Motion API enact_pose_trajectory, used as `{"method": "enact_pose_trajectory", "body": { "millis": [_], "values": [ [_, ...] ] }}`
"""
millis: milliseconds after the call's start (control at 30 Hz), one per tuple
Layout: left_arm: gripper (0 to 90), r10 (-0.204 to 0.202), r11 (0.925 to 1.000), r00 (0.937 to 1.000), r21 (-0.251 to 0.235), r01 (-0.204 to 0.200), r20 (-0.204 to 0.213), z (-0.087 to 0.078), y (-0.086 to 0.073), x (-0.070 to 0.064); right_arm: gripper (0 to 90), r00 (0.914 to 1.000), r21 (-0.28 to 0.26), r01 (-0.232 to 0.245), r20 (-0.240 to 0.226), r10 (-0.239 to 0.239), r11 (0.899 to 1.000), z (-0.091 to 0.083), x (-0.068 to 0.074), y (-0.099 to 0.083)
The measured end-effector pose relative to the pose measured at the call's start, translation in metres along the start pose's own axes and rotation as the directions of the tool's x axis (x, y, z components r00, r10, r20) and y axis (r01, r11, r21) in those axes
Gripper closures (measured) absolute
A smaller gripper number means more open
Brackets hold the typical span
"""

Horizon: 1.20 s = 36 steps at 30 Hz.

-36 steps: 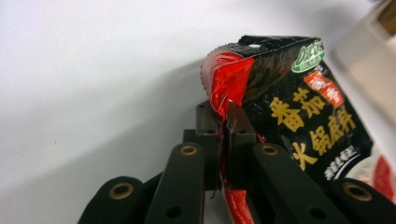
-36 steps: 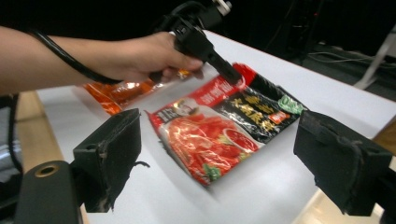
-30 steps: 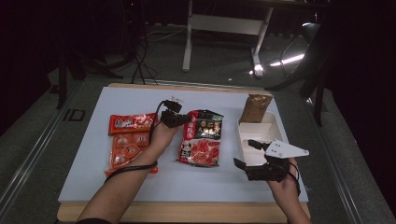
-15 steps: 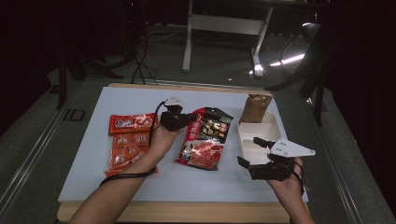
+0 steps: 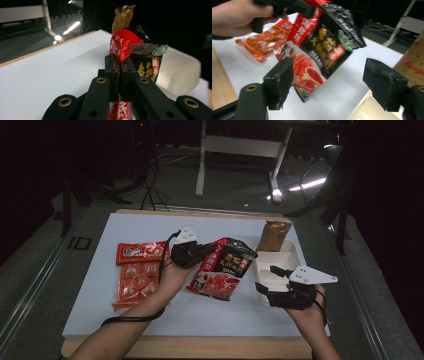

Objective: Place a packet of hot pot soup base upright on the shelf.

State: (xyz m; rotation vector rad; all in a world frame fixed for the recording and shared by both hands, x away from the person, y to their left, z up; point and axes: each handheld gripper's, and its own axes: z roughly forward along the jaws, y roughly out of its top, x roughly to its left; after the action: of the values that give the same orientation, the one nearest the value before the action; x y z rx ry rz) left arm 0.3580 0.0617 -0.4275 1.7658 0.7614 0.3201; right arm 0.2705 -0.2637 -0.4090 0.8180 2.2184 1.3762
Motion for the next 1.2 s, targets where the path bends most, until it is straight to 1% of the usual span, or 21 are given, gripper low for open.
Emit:
{"method": "enact_pose_trajectory", "body": {
  "millis": [33, 67, 133, 167, 233, 267, 300, 367, 433, 467, 533, 567, 600, 700, 733, 767, 800, 867, 967, 1033, 1200],
  "values": [
    [87.3, -0.019, 0.9997, 0.9998, -0.017, 0.02, 0.009, -0.003, 0.001, 0.0, 30.8, 1.0, -0.004, 0.001, 0.007, -0.001, 1.0, 0.001, -0.001, 0.003],
    [87.3, -0.019, 0.9997, 0.9998, -0.017, 0.02, 0.009, -0.003, 0.001, 0.0, 30.8, 1.0, -0.004, 0.001, 0.007, -0.001, 1.0, 0.001, -0.001, 0.003],
    [87.4, -0.038, 0.9982, 0.9988, -0.046, 0.04, 0.032, -0.008, 0.003, -0.001, 31.4, 0.9998, -0.013, 0.001, 0.02, 0.0, 1.0, 0.003, -0.003, 0.01],
    [87.3, -0.038, 0.9982, 0.9988, -0.046, 0.04, 0.032, -0.008, 0.003, -0.001, 31.5, 0.9998, -0.019, -0.007, 0.02, 0.007, 1.0, 0.004, -0.004, 0.012],
    [87.2, -0.04, 0.9948, 0.9961, -0.09, 0.047, 0.079, -0.011, 0.002, -0.001, 30.5, 0.9996, -0.02, -0.021, 0.02, 0.021, 1.0, 0.008, -0.006, 0.016],
    [87.1, -0.04, 0.9948, 0.9961, -0.09, 0.047, 0.079, -0.011, 0.002, -0.001, 30.6, 0.9994, -0.022, -0.026, 0.02, 0.027, 0.999, 0.01, -0.007, 0.017],
    [87.1, -0.038, 0.9916, 0.9936, -0.119, 0.05, 0.106, -0.011, 0.001, -0.001, 30.6, 0.9993, -0.03, -0.035, 0.014, 0.036, 0.999, 0.012, -0.01, 0.019],
    [87.1, -0.045, 0.9866, 0.9887, -0.149, 0.066, 0.143, -0.012, -0.001, -0.001, 30.5, 0.9986, -0.024, -0.051, 0.014, 0.052, 0.998, 0.017, -0.014, 0.022],
    [87.1, -0.045, 0.9866, 0.9887, -0.149, 0.066, 0.143, -0.012, -0.001, -0.001, 30.5, 0.9982, -0.026, -0.06, 0.005, 0.06, 0.998, 0.02, -0.016, 0.024],
    [87.1, -0.052, 0.9829, 0.9853, -0.166, 0.079, 0.163, -0.013, 0.0, -0.003, 30.5, 0.9982, -0.026, -0.06, 0.005, 0.06, 0.998, 0.02, -0.016, 0.024],
    [87.1, -0.058, 0.9778, 0.9822, -0.188, 0.092, 0.179, -0.014, 0.0, -0.006, 32.0, 0.9967, -0.028, -0.079, -0.021, 0.079, 0.996, 0.028, -0.02, 0.029],
    [87.1, -0.055, 0.9776, 0.9805, -0.19, 0.091, 0.189, -0.014, 0.001, -0.008, 32.0, 0.9967, -0.028, -0.079, -0.021, 0.079, 0.996, 0.028, -0.02, 0.029],
    [87.2, -0.05, 0.9766, 0.9809, -0.197, 0.087, 0.188, -0.014, 0.001, -0.01, 35.3, 0.9959, -0.032, -0.084, -0.035, 0.083, 0.996, 0.028, -0.019, 0.03],
    [87.2, -0.042, 0.9728, 0.9773, -0.215, 0.087, 0.208, -0.015, 0.002, -0.015, 47.5, 0.9953, -0.052, -0.079, -0.06, 0.075, 0.996, 0.027, -0.018, 0.034],
    [87.1, -0.042, 0.9718, 0.976, -0.218, 0.089, 0.214, -0.015, 0.002, -0.016, 60.3, 0.9938, -0.058, -0.083, -0.079, 0.078, 0.995, 0.025, -0.018, 0.036],
    [87.1, -0.038, 0.9713, 0.9766, -0.222, 0.086, 0.212, -0.015, 0.002, -0.017, 60.3, 0.9938, -0.058, -0.083, -0.079, 0.078, 0.995, 0.025, -0.018, 0.036],
    [87.1, -0.036, 0.9715, 0.9761, -0.221, 0.085, 0.214, -0.015, 0.002, -0.017, 63.7, 0.9929, -0.062, -0.081, -0.093, 0.075, 0.995, 0.023, -0.018, 0.036],
    [87.0, -0.023, 0.9691, 0.9798, -0.236, 0.07, 0.199, -0.015, 0.001, -0.019, 71.9, 0.9905, -0.068, -0.094, -0.107, 0.086, 0.993, 0.021, -0.019, 0.038],
    [86.3, -0.032, 0.9696, 0.979, -0.232, 0.079, 0.201, -0.014, -0.001, -0.019, 75.6, 0.9904, -0.045, -0.086, -0.112, 0.08, 0.995, 0.019, -0.018, 0.042],
    [85.9, -0.033, 0.971, 0.9754, -0.224, 0.083, 0.218, -0.014, -0.001, -0.017, 76.2, 0.9904, -0.042, -0.087, -0.111, 0.082, 0.995, 0.018, -0.018, 0.043],
    [82.3, -0.031, 0.9751, 0.9705, -0.206, 0.082, 0.239, -0.014, -0.003, -0.016, 77.4, 0.9914, -0.034, -0.079, -0.108, 0.075, 0.996, 0.016, -0.016, 0.045]
  ]
}}
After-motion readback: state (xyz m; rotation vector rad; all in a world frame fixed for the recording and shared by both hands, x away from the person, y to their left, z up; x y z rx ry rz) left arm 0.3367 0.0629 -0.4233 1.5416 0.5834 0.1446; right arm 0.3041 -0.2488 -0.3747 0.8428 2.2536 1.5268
